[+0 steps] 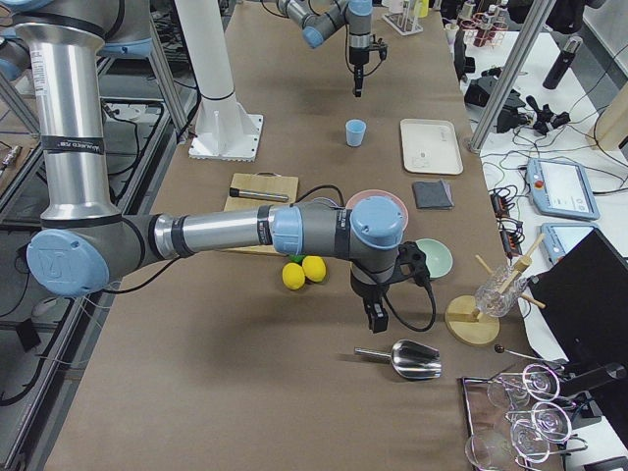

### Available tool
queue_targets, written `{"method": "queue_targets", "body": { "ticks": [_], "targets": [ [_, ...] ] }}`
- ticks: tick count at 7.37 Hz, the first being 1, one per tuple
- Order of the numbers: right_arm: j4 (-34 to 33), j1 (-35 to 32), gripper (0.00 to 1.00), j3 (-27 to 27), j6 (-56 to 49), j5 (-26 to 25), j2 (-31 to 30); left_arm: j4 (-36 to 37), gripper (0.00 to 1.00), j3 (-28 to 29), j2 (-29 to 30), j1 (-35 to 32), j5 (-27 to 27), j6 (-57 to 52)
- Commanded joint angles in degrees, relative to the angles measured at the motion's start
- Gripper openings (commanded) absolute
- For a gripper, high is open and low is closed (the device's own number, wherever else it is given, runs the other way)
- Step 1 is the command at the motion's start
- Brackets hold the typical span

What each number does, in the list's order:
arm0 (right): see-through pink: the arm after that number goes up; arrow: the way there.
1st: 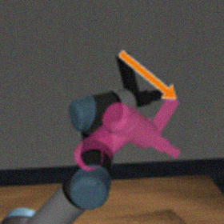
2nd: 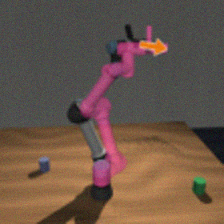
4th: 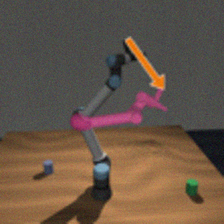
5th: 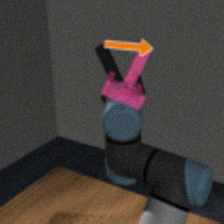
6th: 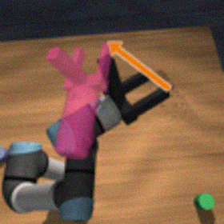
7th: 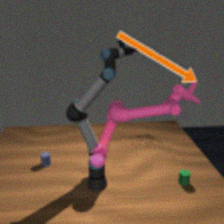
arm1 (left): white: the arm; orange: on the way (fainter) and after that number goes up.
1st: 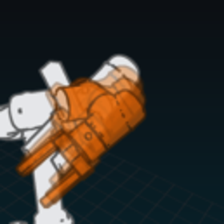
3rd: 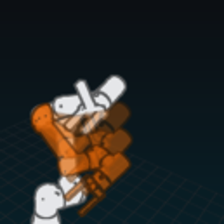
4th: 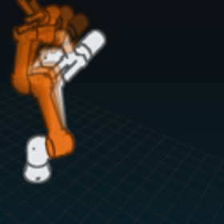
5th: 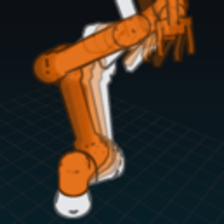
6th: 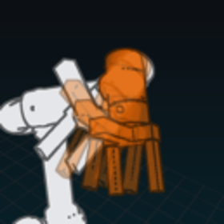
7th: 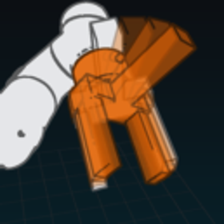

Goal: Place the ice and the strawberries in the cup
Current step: 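Lift the strawberry and carry it over the light-blue cup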

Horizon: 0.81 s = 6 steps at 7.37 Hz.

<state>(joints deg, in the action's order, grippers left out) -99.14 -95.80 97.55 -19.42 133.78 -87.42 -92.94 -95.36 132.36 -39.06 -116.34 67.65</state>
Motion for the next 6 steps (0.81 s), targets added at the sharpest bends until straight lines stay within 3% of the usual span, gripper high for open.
{"method": "queue_targets", "body": {
  "ticks": [1,3,6],
  "targets": [
    [0.0,0.0,0.99,0.0,0.0,-0.01,-0.03,2.68,0.0,3.22,6.82,4.15,6.45,3.98],
    [0.0,0.0,0.99,0.09,-0.09,0.08,-0.21,0.5,0.0,12.0,12.64,4.17,6.83,4.51],
    [0.09,0.0,0.99,0.09,-0.09,0.43,-0.65,-0.74,0.0,13.53,11.25,5.83,9.38,5.3]
  ]
}}
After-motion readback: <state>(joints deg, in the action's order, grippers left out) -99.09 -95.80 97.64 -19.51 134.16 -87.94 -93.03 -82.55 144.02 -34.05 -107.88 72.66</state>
